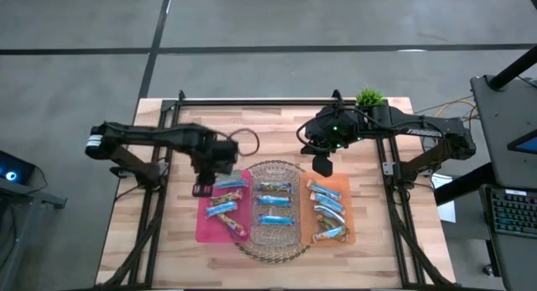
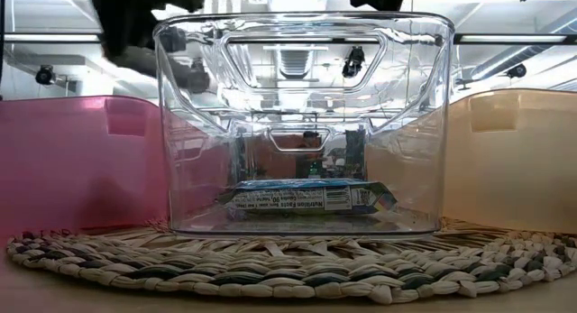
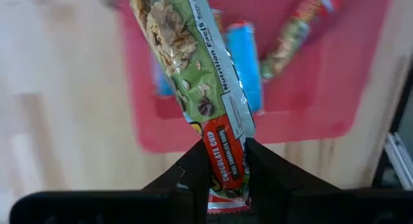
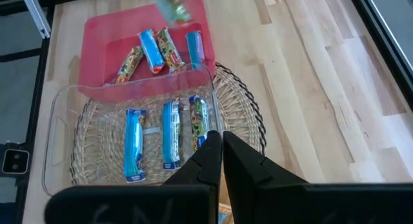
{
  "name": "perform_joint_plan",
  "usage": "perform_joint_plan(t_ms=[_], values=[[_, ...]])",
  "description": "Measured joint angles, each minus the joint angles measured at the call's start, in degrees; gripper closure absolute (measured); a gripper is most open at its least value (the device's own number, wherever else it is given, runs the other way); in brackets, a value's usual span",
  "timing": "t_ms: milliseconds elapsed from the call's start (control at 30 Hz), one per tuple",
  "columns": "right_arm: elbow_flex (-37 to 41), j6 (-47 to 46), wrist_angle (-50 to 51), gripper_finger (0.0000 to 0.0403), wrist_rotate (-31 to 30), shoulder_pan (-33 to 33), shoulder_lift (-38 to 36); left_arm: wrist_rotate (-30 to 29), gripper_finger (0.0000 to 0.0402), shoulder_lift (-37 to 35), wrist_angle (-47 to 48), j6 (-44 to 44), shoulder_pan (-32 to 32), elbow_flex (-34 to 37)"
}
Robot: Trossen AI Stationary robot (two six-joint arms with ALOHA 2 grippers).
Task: Pick and place Granola Bars by type
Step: Put the red granola bar into the pink bin
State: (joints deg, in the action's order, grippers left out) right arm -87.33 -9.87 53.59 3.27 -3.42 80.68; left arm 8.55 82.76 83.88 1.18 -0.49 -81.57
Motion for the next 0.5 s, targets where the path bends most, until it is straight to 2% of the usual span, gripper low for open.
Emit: perform_joint_plan(t_ms=[233,500], values=[[0.0,0.0,-0.6,0.0394,0.0,0.0,0.0,1.4,0.0331,-1.8,-10.7,-3.9,-2.7,9.6],[0.0,-0.7,-0.6,0.0394,0.0,0.0,0.0,2.6,0.031,-1.6,-16.2,-4.6,-2.7,16.0]])
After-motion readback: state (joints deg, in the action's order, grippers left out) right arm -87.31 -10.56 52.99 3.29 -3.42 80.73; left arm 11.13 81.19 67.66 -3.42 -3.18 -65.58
